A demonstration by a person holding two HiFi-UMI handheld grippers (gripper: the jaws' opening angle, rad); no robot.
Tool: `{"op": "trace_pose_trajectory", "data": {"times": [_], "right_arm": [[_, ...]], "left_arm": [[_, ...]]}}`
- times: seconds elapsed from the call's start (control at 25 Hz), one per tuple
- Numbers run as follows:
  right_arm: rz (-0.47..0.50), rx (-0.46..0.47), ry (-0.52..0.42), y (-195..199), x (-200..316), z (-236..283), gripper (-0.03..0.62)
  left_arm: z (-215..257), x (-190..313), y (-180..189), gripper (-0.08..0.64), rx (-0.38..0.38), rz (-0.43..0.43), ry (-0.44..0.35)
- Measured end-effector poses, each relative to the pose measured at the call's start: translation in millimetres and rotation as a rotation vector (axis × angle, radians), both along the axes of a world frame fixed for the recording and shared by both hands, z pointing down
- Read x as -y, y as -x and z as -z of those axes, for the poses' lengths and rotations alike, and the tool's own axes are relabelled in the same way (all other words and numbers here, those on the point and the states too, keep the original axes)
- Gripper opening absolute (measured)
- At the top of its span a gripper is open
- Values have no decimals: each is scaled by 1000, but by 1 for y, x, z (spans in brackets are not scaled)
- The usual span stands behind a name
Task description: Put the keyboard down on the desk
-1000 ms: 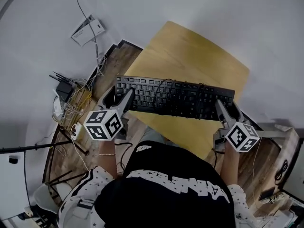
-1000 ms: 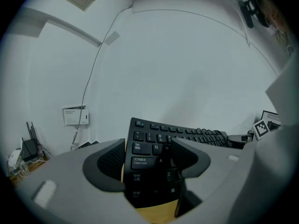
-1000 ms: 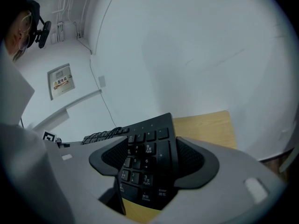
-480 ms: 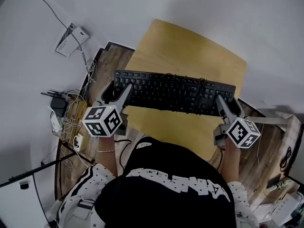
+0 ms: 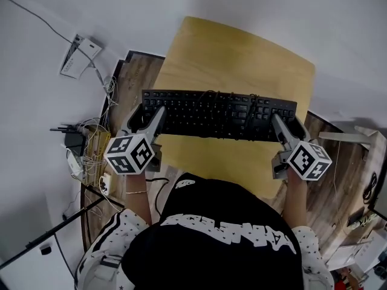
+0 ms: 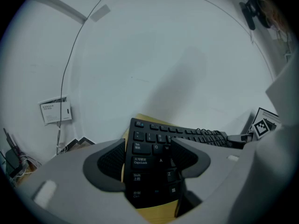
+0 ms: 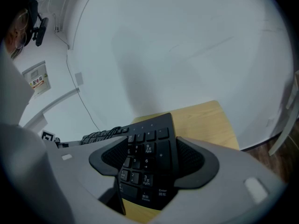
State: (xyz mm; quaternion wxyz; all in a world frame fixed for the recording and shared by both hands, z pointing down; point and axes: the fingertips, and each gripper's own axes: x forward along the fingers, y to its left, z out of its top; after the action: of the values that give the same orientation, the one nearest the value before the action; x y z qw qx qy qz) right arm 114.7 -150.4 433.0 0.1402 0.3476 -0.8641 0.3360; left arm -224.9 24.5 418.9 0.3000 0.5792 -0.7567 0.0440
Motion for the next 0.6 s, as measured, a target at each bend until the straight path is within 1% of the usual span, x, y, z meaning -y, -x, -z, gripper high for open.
{"op": "trace_pose_trajectory", "data": {"times": [0.32,0.6], "right_arm": [[-38,-18,32,-1,-5,-16,322],[-55,-51,60,1,-10,-29,324]], "left_arm": [[-15,9,6,284,-12,-38,29],[-35,10,11,284,-41,-55,51]]}}
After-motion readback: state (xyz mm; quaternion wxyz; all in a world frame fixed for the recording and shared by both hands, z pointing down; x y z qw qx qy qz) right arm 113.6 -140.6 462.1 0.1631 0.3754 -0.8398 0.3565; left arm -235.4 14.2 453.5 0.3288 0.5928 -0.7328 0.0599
